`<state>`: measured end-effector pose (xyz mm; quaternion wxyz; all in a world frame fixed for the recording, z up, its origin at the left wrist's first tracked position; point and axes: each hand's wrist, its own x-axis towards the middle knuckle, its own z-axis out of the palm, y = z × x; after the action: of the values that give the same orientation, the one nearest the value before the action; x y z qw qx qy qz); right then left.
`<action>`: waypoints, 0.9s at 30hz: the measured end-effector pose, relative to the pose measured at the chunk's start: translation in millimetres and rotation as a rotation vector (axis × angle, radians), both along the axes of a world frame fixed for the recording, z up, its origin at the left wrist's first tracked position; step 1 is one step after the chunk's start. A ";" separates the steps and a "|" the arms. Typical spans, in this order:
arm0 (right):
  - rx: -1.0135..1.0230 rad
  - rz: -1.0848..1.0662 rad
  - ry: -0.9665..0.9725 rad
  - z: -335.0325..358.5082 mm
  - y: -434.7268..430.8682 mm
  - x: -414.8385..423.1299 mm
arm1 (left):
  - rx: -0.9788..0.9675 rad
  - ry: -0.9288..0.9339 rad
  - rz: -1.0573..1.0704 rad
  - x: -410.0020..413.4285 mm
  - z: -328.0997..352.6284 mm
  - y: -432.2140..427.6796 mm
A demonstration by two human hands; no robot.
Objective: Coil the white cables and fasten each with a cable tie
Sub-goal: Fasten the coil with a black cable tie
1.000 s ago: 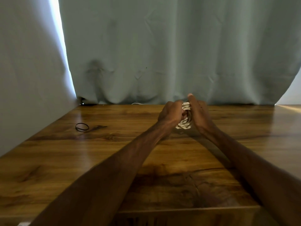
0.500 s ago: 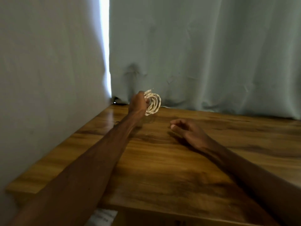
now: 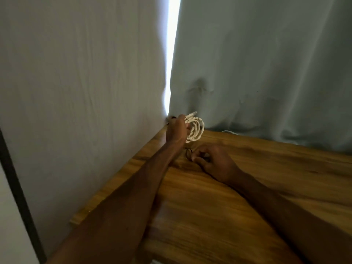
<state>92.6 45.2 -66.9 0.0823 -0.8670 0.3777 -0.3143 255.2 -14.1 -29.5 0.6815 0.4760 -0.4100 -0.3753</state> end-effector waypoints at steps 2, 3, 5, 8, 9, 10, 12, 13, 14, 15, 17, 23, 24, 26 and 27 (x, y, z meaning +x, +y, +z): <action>0.030 -0.002 0.025 2.1 1.6 -17.8 | 0.002 -0.068 -0.032 -5.4 0.1 2.3; 0.052 0.004 0.029 3.0 3.0 -28.1 | 0.003 -0.050 -0.039 -7.4 0.1 3.4; 0.085 0.005 0.002 5.6 7.6 -49.9 | 0.020 0.003 -0.052 -11.5 -0.5 3.7; 0.132 -0.007 -0.064 8.1 14.7 -81.4 | 0.049 -0.017 -0.130 -20.3 -4.5 0.7; 0.157 -0.012 -0.078 8.8 17.4 -90.8 | 0.046 -0.028 -0.147 -24.8 -4.8 1.7; 0.176 -0.017 -0.083 9.8 19.9 -98.3 | 0.049 -0.030 -0.152 -27.5 -5.2 1.9; 0.182 -0.026 -0.064 12.3 24.0 -109.7 | 0.046 -0.020 -0.171 -31.9 -4.8 1.3; 0.178 -0.029 -0.048 13.6 24.7 -112.6 | 0.040 -0.007 -0.186 -32.6 -4.1 1.1; 0.168 -0.031 -0.023 14.9 24.7 -113.8 | 0.034 0.009 -0.196 -32.3 -3.8 0.5; 0.156 -0.031 0.006 16.7 24.8 -113.8 | 0.036 0.031 -0.200 -30.4 -3.3 -1.2; 0.130 -0.024 0.062 20.2 27.2 -111.6 | 0.048 0.080 -0.203 -24.9 -2.2 -7.6; 0.122 0.024 0.177 24.4 30.5 -112.7 | 0.064 0.093 -0.209 -22.8 1.3 -7.3; 0.115 0.024 0.212 23.0 29.2 -112.0 | 0.065 0.079 -0.214 -26.4 1.4 -3.8; 0.095 0.018 0.229 21.2 28.8 -107.6 | 0.060 0.044 -0.228 -34.3 1.1 4.9; 0.098 -0.001 0.204 21.2 29.7 -104.6 | 0.052 0.028 -0.237 -37.6 0.2 7.5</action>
<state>-11.9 74.9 -45.7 0.0858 -0.8892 0.3995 -0.2056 217.6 -6.6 -29.3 0.6254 0.4364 -0.4440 -0.4704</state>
